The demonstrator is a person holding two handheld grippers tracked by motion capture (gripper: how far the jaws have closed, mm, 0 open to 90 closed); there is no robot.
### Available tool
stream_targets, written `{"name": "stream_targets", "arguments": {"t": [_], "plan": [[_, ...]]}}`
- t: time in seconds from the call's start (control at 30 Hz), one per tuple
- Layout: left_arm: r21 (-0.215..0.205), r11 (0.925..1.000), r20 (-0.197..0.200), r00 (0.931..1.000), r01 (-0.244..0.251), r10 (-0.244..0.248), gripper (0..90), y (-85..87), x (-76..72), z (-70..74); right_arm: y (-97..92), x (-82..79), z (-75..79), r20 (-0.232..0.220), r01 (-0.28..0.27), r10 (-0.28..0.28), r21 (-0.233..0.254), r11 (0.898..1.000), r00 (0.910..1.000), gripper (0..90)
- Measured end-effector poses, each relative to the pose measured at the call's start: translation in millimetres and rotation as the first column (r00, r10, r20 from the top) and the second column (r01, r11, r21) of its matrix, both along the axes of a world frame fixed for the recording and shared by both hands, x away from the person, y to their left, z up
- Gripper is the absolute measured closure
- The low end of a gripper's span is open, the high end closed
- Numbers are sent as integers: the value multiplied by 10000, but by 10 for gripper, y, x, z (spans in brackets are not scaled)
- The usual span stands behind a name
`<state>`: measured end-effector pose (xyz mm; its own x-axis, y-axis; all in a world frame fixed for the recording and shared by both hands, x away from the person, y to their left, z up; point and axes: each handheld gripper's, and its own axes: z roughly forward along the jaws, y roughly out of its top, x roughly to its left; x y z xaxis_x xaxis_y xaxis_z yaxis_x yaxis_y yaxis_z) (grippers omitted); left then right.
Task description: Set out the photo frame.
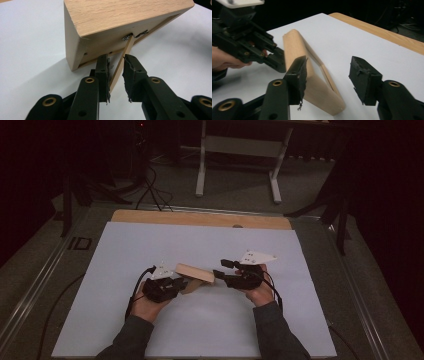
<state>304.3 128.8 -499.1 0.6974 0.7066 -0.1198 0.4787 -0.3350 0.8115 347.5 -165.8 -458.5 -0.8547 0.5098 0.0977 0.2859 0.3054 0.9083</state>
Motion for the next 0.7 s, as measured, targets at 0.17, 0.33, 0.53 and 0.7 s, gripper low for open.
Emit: {"name": "stream_targets", "arguments": {"t": [0.17, 0.33, 0.53, 0.7], "plan": [[82, 10000, 18, 10000, 9, -9, 747, -10, -2, 6, -30, 29, -24, -109, 522, -522, -8, 9986, 9986, 538], [180, 9998, 52, 10000, -78, 77, 750, -11, 4, 9, -18, 47, -60, -175, 847, -851, -243, 9961, 9962, 604], [319, 9994, 199, 9998, -94, 88, 808, -20, 10, 7, 60, 74, -163, -313, 1211, -1235, -701, 9902, 9919, 836], [621, 9978, 483, 9986, -227, 198, 878, -50, 8, 4, 143, 88, -238, -392, 1240, -1281, -930, 9879, 9910, 895]]}}
